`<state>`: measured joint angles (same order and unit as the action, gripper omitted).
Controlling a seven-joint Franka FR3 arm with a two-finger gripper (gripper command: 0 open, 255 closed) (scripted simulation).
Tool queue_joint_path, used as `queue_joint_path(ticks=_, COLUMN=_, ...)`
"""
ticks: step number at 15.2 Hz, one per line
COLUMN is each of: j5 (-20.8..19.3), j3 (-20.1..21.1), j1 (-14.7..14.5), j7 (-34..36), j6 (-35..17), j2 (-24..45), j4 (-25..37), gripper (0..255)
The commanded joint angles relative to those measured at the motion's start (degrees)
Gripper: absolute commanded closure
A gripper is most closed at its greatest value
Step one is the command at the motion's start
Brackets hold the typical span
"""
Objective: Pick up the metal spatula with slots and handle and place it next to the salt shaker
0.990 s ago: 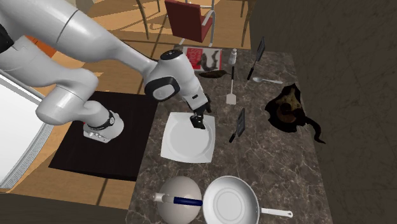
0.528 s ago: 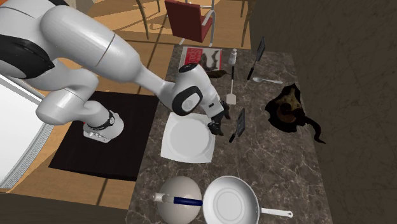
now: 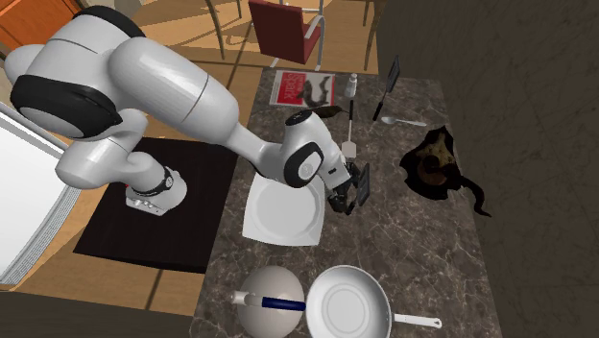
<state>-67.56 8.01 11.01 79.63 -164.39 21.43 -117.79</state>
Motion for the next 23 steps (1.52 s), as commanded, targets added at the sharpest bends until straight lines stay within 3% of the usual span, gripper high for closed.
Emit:
queue_joint_path(ticks=1, j5=-1.4, j3=-0.7, j1=-0.4, j7=1.2, j6=-0.3, j2=1.9, j4=1.5, gripper=0)
queue_joint_path(ticks=9, j5=-1.7, j3=-0.8, j1=-0.5, j7=1.4, j6=-0.4, j2=2.4, j4=1.9, gripper=0)
queue_joint_path(ticks=10, j5=-1.7, j3=-0.8, j1=-0.5, j7=1.4, j6=-0.4, j2=2.4, j4=1.9, gripper=255)
queue_joint_path(ticks=19, j5=-1.7, j3=-0.8, j1=-0.5, j7=1.4, j6=-0.4, j2=2.4, j4=1.9, gripper=255)
queue_joint_path(ticks=23, j5=2.7, j3=1.0, j1=0.9, j7=-3.0, j6=0.7, j2=0.0, j4=1.0, gripper=255)
